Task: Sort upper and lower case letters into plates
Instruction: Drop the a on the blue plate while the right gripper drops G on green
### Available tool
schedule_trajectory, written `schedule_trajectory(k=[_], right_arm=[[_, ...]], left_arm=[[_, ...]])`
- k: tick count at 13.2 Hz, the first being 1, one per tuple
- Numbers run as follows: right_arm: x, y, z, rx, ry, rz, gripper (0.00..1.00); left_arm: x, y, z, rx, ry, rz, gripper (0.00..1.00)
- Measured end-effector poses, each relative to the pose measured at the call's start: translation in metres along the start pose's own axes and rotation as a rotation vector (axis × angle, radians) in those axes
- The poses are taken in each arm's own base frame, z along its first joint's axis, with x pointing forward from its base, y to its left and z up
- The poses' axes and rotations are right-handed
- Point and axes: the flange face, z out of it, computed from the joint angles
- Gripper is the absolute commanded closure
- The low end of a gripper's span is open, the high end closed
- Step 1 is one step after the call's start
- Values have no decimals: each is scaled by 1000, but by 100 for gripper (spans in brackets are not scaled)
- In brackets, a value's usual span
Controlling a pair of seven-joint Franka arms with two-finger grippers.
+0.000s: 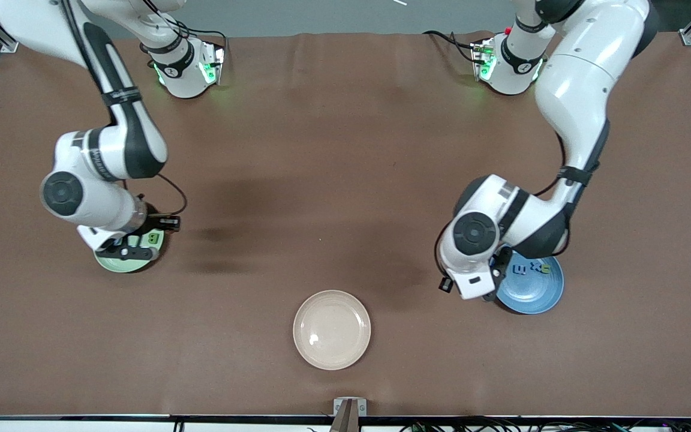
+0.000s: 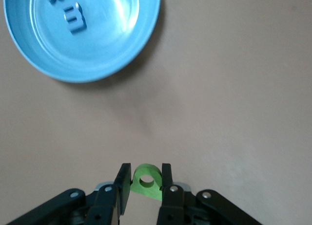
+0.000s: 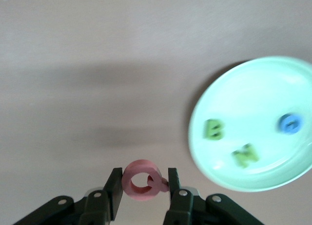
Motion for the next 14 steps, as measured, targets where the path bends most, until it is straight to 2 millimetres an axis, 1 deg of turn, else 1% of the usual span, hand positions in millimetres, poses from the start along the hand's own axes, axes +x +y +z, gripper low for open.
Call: schedule_trajectory(k=[1,2,4,6,7,9,11,14], right_arm=[[5,22,1,-9,10,-32,76],[10,42,6,-18,21,-55,76],[16,75,29,-17,22,-89,76],[21,97,56,-12,22,-113,76],[23,104,68,-10,23,-119,76],[25,113,86,-7,20,-131,76],[27,121,95,-5,24,-134,76],[31,124,107,-7,44,-144,76]], left_arm=[[13,-5,5,11,-17,13,99],[23,-10,10,20,-30,22,100],[34,-16,14,30,-45,43,99],[40,-21,7,27,-38,65,100],[46,-25,0,23,-33,81,100],[63,-39,-9,25,-31,109,100],[84,-53,-9,38,-30,132,100],[106,-67,0,60,-38,163,100]])
